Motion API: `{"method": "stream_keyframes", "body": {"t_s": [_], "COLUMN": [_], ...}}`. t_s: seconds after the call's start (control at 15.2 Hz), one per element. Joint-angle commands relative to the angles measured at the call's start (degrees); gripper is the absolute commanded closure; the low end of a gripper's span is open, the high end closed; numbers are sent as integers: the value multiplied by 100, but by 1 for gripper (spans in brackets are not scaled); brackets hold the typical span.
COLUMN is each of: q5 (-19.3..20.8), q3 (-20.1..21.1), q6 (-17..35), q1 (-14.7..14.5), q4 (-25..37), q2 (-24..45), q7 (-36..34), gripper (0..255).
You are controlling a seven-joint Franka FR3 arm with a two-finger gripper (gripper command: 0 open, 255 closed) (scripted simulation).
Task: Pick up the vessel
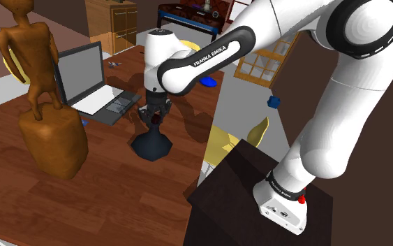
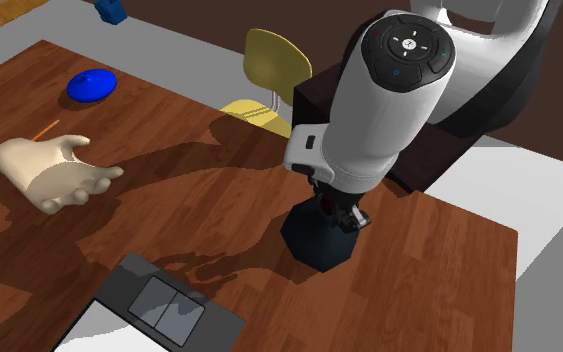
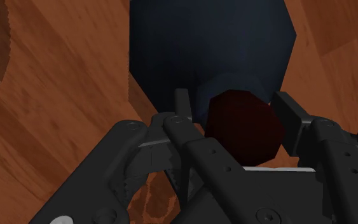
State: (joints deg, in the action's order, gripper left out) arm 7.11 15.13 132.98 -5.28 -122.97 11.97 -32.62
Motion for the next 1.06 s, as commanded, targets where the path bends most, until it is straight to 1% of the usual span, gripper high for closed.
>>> {"method": "stream_keyframes", "body": {"t_s": [0.0, 0.86, 0.99], "q5": [-36, -283, -286], "q3": [13, 61, 62], "q6": [-105, -1017, -1028], "q1": [4, 43, 43], "q4": [37, 416, 422], "q2": [-78, -639, -645], "q7": [23, 216, 218], "gripper": [255, 255, 255]}}
